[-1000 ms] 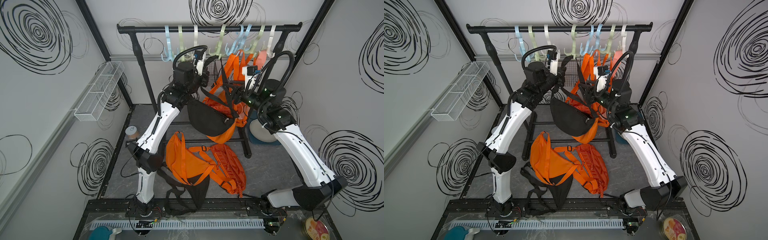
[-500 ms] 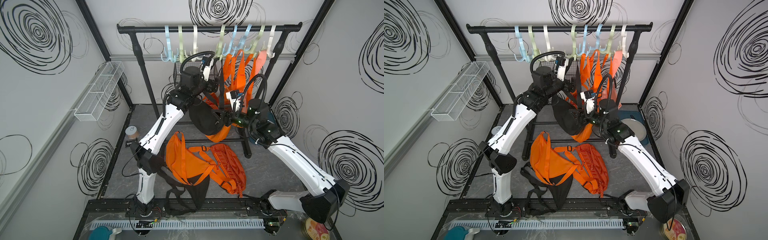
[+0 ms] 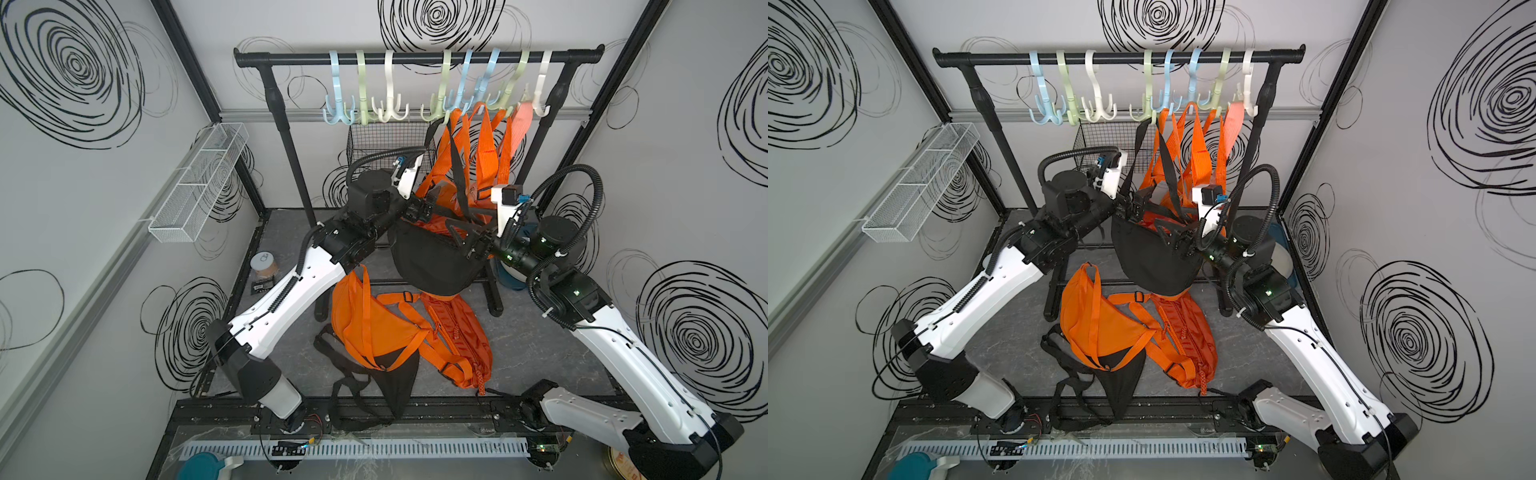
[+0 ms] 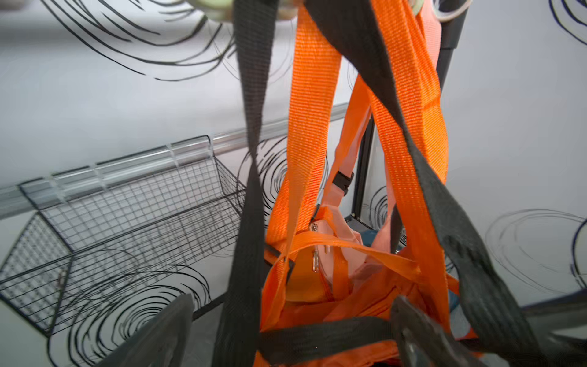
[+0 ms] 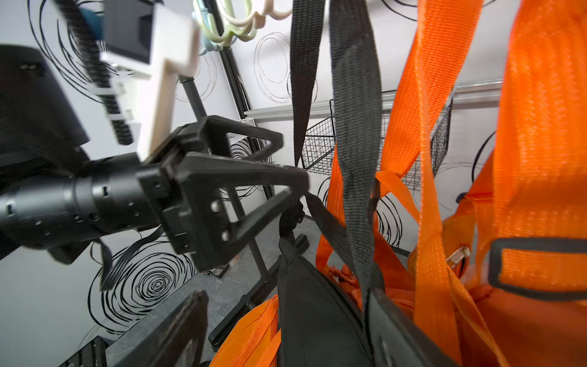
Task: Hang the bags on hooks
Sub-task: Hang the bag on the hook, then pick up the bag from the center of the board.
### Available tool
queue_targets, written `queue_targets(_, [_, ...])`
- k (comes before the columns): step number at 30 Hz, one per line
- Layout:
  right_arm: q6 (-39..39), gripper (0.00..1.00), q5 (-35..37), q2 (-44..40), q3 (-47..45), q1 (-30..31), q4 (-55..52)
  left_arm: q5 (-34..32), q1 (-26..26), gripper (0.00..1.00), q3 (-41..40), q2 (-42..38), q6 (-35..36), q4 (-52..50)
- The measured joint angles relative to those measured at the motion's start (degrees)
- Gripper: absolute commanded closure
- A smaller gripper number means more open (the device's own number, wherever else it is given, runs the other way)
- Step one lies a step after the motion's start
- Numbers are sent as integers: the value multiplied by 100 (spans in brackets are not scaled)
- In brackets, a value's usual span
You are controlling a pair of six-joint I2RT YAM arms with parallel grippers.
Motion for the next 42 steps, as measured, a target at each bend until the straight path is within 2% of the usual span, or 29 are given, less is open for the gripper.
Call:
queue_targets(5, [236,12,44,-208,-122,-431,-94,-640,-192,1,-1139,-780,170,603])
queue_targets(6, [275,9,57,-243,-122,-487,-144,-776,-188,1,-1309,-903,168,671])
queue_targets(13, [326,2,273,-599,-251,-479,-894,-1528,-157,1,-2903,-2162,15,1045])
queue_targets(17, [308,2,835,-1036,-597,-142,-1453,-1991,-157,1,-3971,-2940,-31,1270])
queue_targets(21, [411,2,1014,-1401,-1279,352,-1676,-2490,-157,1,-5047,-3574,-90,1617])
queue_targets(25, [570,3,1108,-1150,-1952,1270,-1888,-2898,-157,1,-5838,-4004,-109,2103])
queue_targets(28, [992,7,1294,-426,-2282,1825,-2085,-3123,-157,1,-6065,-4103,-92,2415])
queue_targets(32, [1801,7,1552,505,-2551,2229,-2745,-3274,-164,1,-6148,-4179,-70,2699])
queue_targets(39, [2966,9,1679,1049,-2697,3237,-3482,-3320,-262,1,-6179,-4271,2,2872])
queue_targets(42, [3257,14,1644,1202,-2865,3436,-3628,-3318,-286,1,-6179,-4293,46,2876])
